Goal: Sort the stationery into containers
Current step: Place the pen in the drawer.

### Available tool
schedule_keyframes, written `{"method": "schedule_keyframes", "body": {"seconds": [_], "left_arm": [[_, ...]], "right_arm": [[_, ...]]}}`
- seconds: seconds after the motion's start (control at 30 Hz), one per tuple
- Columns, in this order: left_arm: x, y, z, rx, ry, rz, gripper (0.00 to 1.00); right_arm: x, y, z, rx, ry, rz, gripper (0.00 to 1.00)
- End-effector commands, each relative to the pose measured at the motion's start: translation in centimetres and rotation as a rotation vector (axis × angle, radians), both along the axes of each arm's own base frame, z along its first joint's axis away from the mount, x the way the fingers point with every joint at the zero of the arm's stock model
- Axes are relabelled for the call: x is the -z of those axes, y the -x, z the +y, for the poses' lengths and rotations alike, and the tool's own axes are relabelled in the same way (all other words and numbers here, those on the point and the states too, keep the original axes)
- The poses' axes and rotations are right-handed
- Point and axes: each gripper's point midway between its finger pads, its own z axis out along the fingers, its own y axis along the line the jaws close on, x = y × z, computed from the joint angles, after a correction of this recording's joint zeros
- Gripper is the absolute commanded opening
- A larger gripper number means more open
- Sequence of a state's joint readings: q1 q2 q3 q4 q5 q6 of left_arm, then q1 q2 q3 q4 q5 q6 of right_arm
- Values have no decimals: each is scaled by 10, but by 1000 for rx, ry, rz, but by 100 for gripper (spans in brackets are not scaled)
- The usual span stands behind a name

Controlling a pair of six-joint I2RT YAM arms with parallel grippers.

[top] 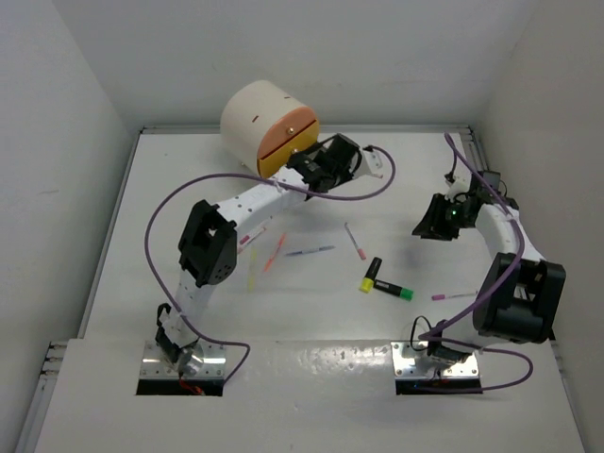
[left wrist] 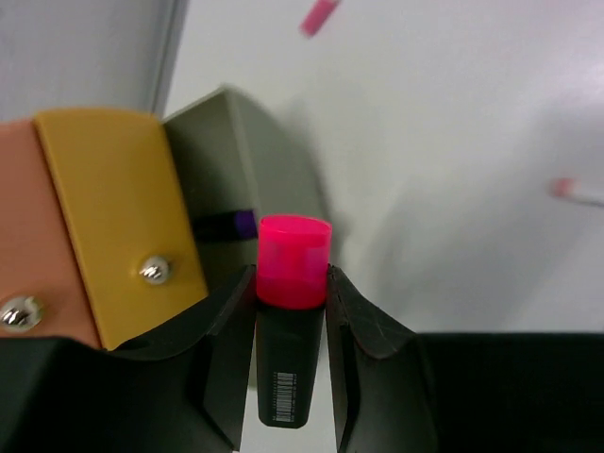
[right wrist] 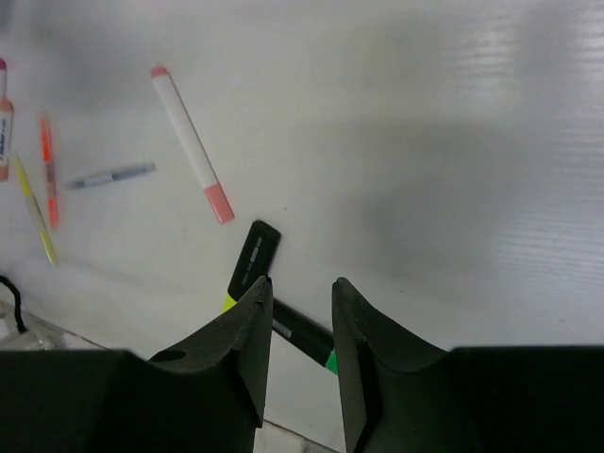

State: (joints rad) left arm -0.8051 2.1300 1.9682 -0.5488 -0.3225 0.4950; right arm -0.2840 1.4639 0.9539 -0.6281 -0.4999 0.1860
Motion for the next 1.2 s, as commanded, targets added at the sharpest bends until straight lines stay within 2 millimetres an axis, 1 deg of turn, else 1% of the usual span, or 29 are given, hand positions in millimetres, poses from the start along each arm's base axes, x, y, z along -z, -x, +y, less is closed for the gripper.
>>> {"method": "schedule_keyframes", "body": {"seconds": [0.0, 0.07, 0.1, 0.13, 0.17, 0.23, 0.27, 0.33, 0.4, 0.47, 0.57, 0.6, 0.67, 0.7, 0.73, 0.77, 0.8, 0.83, 0.87, 0.9, 0.93, 0.97, 1.03, 1.07, 1.1, 1.13, 1.17], "left_arm": [[-21, -45, 36, -91, -4, -111, 7], [-24, -69, 53, -131, 17, -153, 7], [-22, -71, 52, -130, 15, -159, 7], [-22, -78, 58, -143, 6, -168, 7], [-17, -82, 59, -143, 2, -169, 7], [-16, -88, 62, -144, 6, -175, 7], [-9, -91, 61, -145, 1, -165, 7], [-7, -93, 59, -140, 7, -158, 7], [-1, -94, 57, -135, 9, -146, 7], [-2, -93, 51, -126, 23, -143, 8], [-3, -94, 49, -132, 33, -148, 9], [-3, -95, 50, -133, 34, -146, 14], [-1, -96, 51, -138, 28, -142, 19], [0, -97, 53, -143, 29, -140, 28], [-2, -97, 54, -145, 31, -141, 34], [-2, -98, 57, -149, 34, -137, 47], [-4, -98, 57, -149, 40, -136, 53], [-12, -97, 58, -150, 50, -146, 59], [-14, -97, 57, -146, 57, -147, 67], [-22, -97, 57, -142, 67, -156, 69], [-23, -96, 58, -142, 64, -152, 71], [-31, -96, 55, -138, 78, -157, 74], [-39, -93, 55, -139, 93, -149, 74], [-50, -93, 53, -138, 130, -153, 74], [-67, -88, 52, -136, 170, -162, 74], [-77, -86, 55, -138, 201, -155, 74], [-88, -81, 51, -127, 279, -135, 74]], "right_arm": [[-6, 3, 3, -84, 31, -82, 31], [-3, 9, 6, -103, 31, -82, 32], [-2, 10, 7, -109, 30, -80, 32], [-1, 12, 7, -110, 30, -78, 32], [-1, 13, 7, -113, 30, -78, 32], [0, 14, 8, -112, 26, -75, 32], [-1, 14, 8, -115, 28, -76, 32], [0, 14, 8, -115, 26, -70, 32], [0, 14, 8, -118, 29, -71, 32], [0, 12, 7, -114, 27, -70, 32], [0, 12, 8, -116, 26, -68, 34], [0, 12, 8, -116, 29, -67, 35], [1, 12, 9, -128, 35, -67, 38], [1, 13, 9, -133, 38, -63, 39], [3, 15, 10, -144, 44, -62, 40], [3, 15, 10, -154, 48, -64, 40], [4, 18, 10, -164, 50, -57, 40], [5, 20, 11, -179, 59, -59, 40], [6, 23, 11, -215, 78, -70, 40], [7, 25, 12, -233, 90, -74, 40], [8, 26, 12, -262, 108, -84, 39], [9, 30, 12, -281, 125, -85, 39], [10, 34, 15, -357, 165, -102, 38], [12, 39, 16, -384, 188, -93, 37], [11, 41, 20, -453, 224, -124, 37], [11, 44, 22, -486, 246, -135, 36], [16, 51, 26, -528, 259, -129, 36]]}}
